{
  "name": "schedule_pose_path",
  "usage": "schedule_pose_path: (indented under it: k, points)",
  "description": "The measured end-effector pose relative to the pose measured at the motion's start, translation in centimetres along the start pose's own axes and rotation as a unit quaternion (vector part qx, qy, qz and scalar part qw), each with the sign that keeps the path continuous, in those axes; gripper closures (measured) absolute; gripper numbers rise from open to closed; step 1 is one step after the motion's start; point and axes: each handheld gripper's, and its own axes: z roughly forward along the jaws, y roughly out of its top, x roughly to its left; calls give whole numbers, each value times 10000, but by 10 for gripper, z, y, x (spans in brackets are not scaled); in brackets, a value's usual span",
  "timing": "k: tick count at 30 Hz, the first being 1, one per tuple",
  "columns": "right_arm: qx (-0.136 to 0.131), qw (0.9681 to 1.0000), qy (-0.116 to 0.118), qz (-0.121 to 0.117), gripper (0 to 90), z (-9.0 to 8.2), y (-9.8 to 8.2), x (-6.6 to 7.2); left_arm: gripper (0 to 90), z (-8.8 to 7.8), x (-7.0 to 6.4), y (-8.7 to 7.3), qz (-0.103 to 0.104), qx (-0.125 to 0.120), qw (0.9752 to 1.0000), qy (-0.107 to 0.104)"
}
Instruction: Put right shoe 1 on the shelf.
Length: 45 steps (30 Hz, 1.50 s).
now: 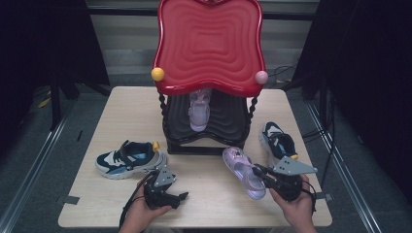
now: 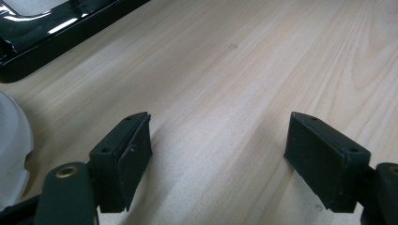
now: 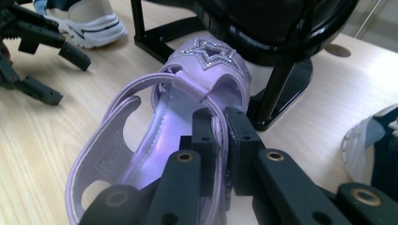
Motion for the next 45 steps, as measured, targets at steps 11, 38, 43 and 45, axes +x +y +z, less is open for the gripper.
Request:
schedule_pose_path:
  k: [11, 38, 43, 45]
  points:
    - [51, 9994, 229, -239, 836, 0, 17, 9, 224, 0, 0, 0, 3, 3, 10000, -2]
    - [-516, 9969, -598, -24, 837, 10, 68, 2, 224, 0, 0, 0, -1, -1, 10000, 0]
    - [-576, 9945, -875, 92, 837, 22, 76, 3, 224, 0, 0, 0, -2, -1, 10000, 1]
    - [-590, 9935, -955, 177, 838, 28, 78, 4, 224, 0, 0, 0, 18, 13, 10000, -1]
